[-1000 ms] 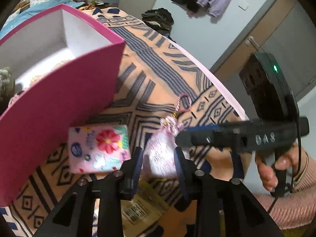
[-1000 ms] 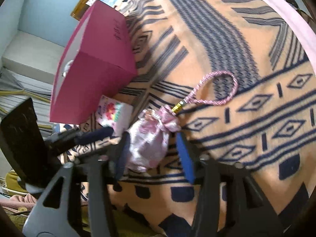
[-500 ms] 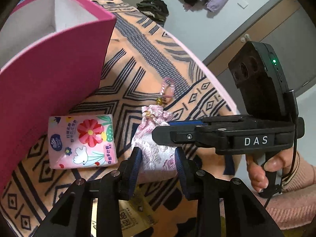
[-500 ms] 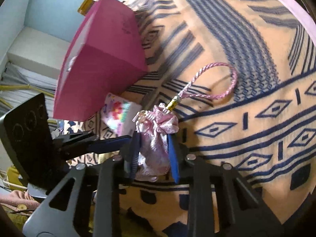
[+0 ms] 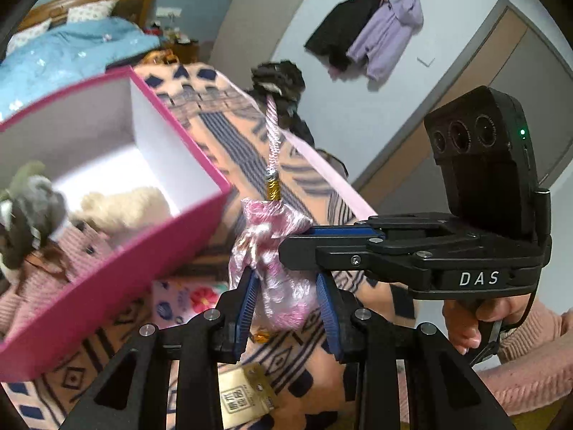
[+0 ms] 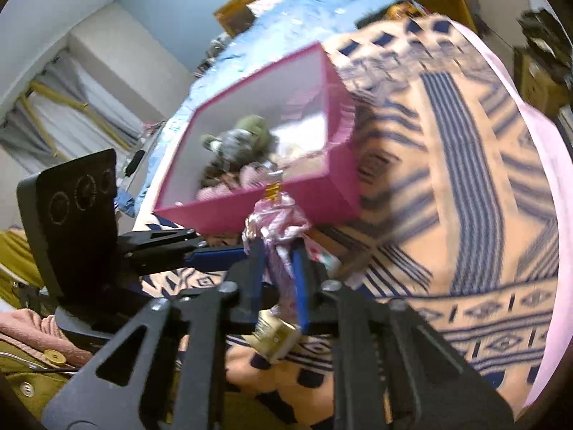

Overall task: Organize objects
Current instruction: 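Lift the pink pouch with the right gripper and carry it over the box, then lower the pink pouch into the box and open the right gripper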

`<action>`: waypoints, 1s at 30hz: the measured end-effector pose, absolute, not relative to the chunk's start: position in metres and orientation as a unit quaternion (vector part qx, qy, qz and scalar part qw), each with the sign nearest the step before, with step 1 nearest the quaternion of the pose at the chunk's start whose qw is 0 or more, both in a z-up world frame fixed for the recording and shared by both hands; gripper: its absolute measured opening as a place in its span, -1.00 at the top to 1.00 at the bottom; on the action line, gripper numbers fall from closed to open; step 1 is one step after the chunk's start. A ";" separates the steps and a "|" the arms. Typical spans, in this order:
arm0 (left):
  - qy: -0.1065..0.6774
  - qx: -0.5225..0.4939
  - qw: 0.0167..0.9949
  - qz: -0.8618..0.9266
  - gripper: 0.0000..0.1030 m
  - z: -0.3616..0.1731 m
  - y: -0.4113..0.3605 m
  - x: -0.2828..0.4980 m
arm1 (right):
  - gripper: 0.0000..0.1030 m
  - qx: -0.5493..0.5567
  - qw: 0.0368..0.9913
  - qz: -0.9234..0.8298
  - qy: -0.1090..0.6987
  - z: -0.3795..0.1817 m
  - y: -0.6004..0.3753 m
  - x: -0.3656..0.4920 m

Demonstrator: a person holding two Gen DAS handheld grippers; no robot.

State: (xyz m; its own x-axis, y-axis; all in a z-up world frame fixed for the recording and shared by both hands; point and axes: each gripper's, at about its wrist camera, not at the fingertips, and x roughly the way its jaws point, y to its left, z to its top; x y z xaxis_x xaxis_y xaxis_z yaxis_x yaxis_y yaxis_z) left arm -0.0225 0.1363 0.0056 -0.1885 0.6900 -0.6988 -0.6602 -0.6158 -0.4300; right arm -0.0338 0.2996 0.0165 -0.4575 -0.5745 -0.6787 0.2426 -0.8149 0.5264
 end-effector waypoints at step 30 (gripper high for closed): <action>-0.023 -0.400 0.359 0.843 0.35 0.048 0.100 -0.080 | 0.73 0.406 0.325 -0.844 -0.132 0.070 0.248 -0.105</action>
State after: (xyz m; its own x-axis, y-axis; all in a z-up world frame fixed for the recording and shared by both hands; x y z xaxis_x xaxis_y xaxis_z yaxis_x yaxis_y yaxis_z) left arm -0.0803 0.1003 0.0485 -0.4216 0.6244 -0.6576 -0.5874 -0.7405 -0.3266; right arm -0.1050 0.2479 0.0704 -0.4581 -0.6564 -0.5994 0.4420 -0.7533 0.4871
